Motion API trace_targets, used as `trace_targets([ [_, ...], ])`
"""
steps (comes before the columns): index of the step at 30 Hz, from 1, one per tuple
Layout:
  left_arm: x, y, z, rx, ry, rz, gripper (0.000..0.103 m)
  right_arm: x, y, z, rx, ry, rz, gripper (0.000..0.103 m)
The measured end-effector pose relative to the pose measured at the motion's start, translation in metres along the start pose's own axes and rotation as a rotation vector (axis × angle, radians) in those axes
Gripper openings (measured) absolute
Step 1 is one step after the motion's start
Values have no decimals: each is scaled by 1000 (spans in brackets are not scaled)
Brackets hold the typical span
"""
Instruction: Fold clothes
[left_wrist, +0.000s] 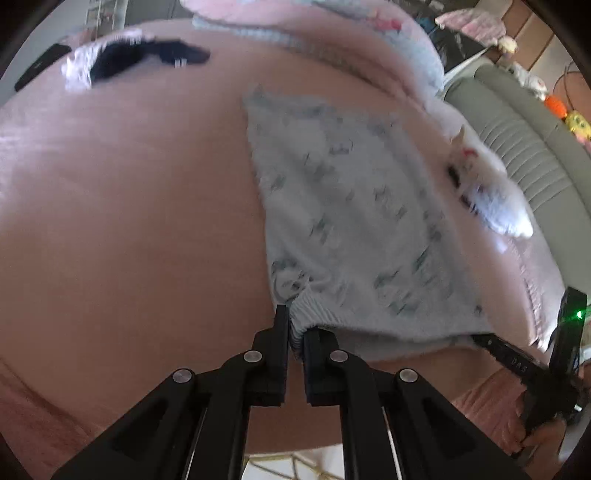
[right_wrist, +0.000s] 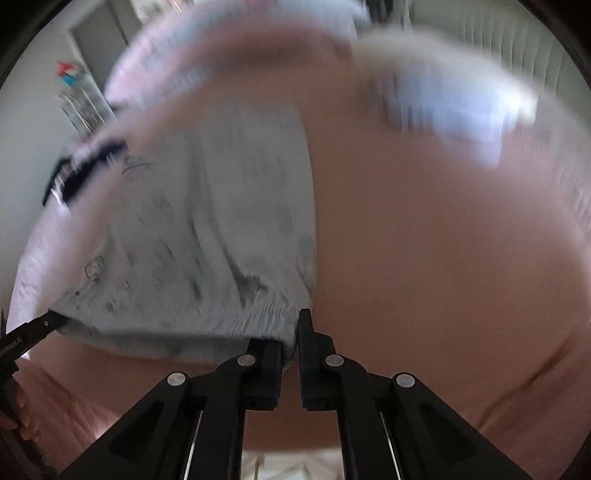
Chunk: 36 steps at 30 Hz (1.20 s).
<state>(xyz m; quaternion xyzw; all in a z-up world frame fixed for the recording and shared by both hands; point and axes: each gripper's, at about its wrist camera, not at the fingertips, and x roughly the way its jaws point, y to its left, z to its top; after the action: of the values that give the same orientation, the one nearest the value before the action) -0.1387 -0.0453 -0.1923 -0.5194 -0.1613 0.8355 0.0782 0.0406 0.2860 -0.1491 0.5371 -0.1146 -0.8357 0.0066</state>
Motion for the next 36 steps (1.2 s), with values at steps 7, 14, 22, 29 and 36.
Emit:
trace_targets([
  [7, -24, 15, -1, -40, 36, -143, 14, -15, 4, 29, -1, 30, 127, 21],
  [14, -51, 7, 1, 45, -30, -191, 21, -18, 11, 46, -83, 26, 194, 33],
  [22, 6, -24, 14, 192, 65, -20, 21, 43, 28, 88, -105, 25, 100, 33],
  [29, -3, 0, -11, 147, 127, 46, 19, 60, 43, 58, -241, 93, 136, 40],
  [36, -32, -1, -12, 162, 36, 20, 19, 37, 24, 76, -125, -14, 180, 40],
])
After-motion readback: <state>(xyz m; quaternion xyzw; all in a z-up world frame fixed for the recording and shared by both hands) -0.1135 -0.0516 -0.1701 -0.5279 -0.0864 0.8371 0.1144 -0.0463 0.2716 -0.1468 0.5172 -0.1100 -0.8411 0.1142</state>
